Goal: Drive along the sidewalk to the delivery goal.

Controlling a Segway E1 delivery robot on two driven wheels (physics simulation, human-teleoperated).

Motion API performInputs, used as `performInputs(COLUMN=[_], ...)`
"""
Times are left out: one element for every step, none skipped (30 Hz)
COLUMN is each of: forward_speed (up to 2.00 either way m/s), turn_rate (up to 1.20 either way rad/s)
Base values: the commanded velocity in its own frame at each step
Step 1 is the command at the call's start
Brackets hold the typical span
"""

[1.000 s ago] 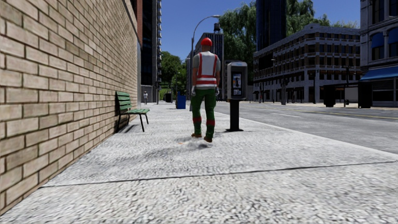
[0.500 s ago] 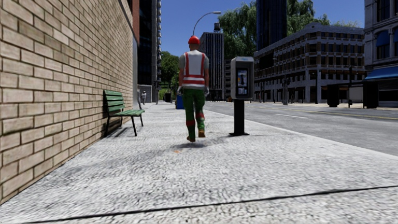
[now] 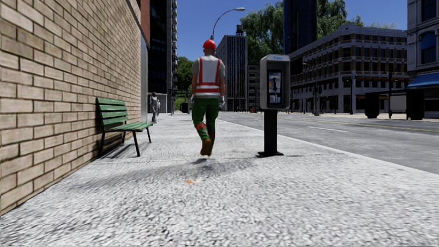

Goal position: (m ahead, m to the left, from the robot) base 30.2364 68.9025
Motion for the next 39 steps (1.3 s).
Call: performInputs(forward_speed=[1.18, 1.18, 1.18, 1.18, 1.18, 1.18, 1.18, 1.18, 1.18, 1.18, 1.18, 1.18, 1.18, 1.18, 1.18, 1.18, 1.18, 1.18, 1.18, 1.18, 1.18, 1.18, 1.18, 1.18, 1.18, 1.18, 1.18, 1.18, 1.18, 1.18, 1.18, 1.18, 1.18, 1.18, 1.18, 1.18, 1.18, 1.18, 1.24], turn_rate=[0.00, 0.00, 0.00, 0.00, 0.00, 0.00, 0.00, 0.00, 0.00, 0.00, 0.00, 0.00, 0.00, 0.00, 0.00, 0.00, 0.00, 0.00, 0.00, 0.16, 0.35, 0.48, 0.51, 0.52, 0.52, 0.23, 0.23, 0.08, 0.03, 0.01, 0.01, 0.00, 0.03, 0.19, 0.34, 0.34, 0.56, 0.65, 0.68])
